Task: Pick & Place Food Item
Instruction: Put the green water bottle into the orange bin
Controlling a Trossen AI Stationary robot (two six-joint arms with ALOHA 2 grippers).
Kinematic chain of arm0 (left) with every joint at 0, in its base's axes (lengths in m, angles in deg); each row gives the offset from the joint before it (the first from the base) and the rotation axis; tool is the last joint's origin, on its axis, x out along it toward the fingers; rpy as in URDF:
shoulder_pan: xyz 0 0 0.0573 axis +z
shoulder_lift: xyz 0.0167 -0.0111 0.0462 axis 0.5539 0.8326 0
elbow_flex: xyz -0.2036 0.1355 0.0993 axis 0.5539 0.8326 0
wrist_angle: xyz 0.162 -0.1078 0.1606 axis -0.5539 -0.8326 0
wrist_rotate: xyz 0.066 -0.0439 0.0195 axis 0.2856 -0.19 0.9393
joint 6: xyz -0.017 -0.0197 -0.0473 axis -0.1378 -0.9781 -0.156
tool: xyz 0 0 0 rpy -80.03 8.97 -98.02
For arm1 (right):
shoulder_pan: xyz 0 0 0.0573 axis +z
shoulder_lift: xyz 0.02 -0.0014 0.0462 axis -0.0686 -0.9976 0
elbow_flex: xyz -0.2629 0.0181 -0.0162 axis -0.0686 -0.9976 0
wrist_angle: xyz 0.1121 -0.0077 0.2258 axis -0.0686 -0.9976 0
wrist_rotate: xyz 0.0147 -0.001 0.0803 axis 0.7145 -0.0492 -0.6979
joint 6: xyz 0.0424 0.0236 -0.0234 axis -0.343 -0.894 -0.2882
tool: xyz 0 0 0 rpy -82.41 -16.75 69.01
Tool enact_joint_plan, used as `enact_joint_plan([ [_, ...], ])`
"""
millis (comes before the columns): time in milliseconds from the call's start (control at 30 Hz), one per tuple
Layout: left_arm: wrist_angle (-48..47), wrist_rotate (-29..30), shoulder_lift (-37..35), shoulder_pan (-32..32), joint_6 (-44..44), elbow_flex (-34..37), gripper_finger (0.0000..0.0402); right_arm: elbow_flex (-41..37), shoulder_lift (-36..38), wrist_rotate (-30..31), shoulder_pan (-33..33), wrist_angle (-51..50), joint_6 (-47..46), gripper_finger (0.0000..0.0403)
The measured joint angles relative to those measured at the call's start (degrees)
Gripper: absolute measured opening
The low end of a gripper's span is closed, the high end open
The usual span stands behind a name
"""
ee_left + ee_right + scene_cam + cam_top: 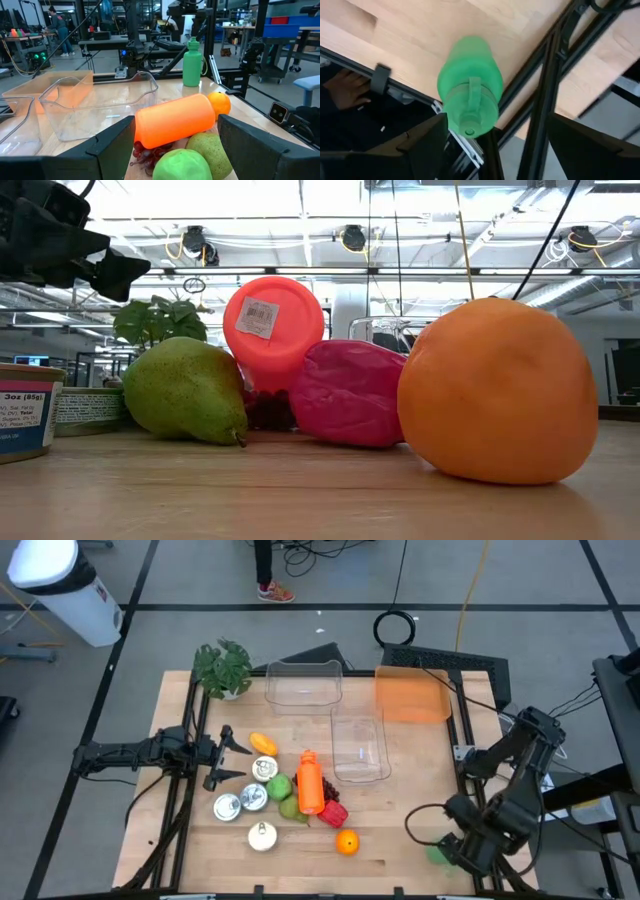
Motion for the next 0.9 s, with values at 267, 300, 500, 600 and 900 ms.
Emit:
enact_joint_plan([
  [267, 0.0, 0.0, 0.0, 0.0, 0.0, 0.0, 0.0292, -1.1, -1.2, 1.9, 0.4, 2.8, 0.3, 0.0322],
  [300, 0.0, 0.0, 0.0, 0.0, 0.0, 0.0, 0.0292, -1.7, -1.2, 1.9, 0.4, 4.3, 0.5, 0.0322],
  [500, 0.0, 0.0, 0.0, 0.0, 0.0, 0.0, 0.0292, -6.4, -1.2, -0.9, 0.4, 9.6, 0.8, 0.0322],
  [600, 0.0, 0.0, 0.0, 0.0, 0.0, 0.0, 0.0292, -8.2, -1.2, -1.2, 0.4, 10.2, 1.9, 0.0322],
  [900, 0.0, 0.0, 0.0, 0.0, 0.0, 0.0, 0.0292, -8.7, -1.0, -1.3, 0.4, 11.2, 2.7, 0.0277],
])
